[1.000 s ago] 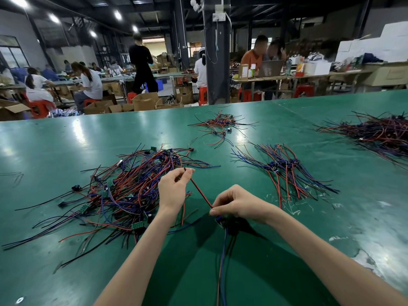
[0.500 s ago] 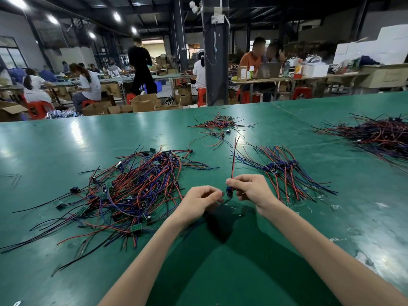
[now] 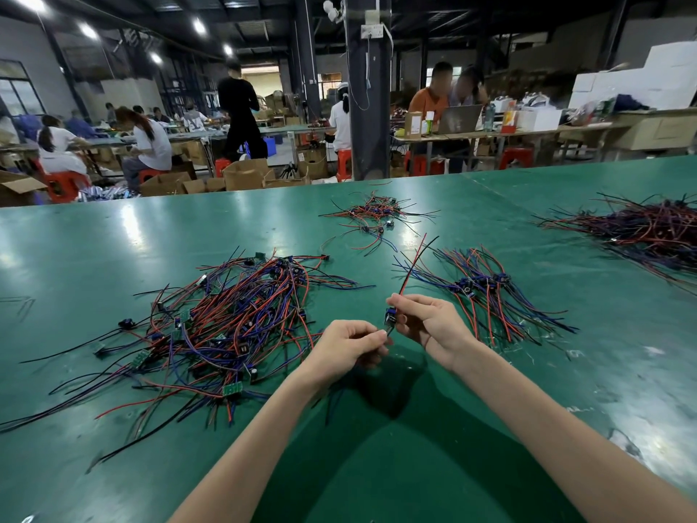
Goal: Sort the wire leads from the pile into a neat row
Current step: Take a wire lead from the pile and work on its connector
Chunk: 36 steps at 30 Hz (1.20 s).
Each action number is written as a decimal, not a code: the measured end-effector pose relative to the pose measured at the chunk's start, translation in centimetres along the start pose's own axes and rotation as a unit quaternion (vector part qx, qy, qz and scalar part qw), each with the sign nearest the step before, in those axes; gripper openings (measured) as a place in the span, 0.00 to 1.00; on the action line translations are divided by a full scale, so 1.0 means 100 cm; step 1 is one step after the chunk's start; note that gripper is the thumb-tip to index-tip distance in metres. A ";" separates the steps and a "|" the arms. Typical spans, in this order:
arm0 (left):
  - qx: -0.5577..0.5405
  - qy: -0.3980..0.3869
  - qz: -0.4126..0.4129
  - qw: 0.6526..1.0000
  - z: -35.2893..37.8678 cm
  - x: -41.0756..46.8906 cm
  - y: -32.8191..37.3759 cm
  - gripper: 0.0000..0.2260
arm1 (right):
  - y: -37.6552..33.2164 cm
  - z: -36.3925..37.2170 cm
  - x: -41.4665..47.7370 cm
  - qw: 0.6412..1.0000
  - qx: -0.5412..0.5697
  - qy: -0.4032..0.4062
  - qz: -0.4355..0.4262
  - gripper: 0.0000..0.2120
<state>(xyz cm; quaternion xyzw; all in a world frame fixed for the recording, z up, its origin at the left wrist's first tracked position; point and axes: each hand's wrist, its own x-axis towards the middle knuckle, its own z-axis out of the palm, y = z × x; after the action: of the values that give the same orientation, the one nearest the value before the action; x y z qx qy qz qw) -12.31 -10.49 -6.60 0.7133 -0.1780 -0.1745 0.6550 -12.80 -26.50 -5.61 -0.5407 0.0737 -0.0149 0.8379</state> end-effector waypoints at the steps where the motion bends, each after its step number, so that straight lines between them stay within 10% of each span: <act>1: 0.001 0.006 0.000 1.000 0.001 0.000 0.001 0.08 | 0.000 0.000 0.000 1.000 0.007 -0.011 0.006 0.03; 36: 0.056 0.083 0.061 0.993 0.001 0.004 -0.005 0.11 | 0.012 0.012 -0.008 0.988 -0.078 -0.100 0.092 0.07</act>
<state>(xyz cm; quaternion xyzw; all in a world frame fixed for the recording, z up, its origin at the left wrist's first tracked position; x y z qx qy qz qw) -12.03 -10.76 -7.12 0.7485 -0.1754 -0.0640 0.6363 -13.47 -24.79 -6.15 -0.5937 0.0395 0.1223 0.7944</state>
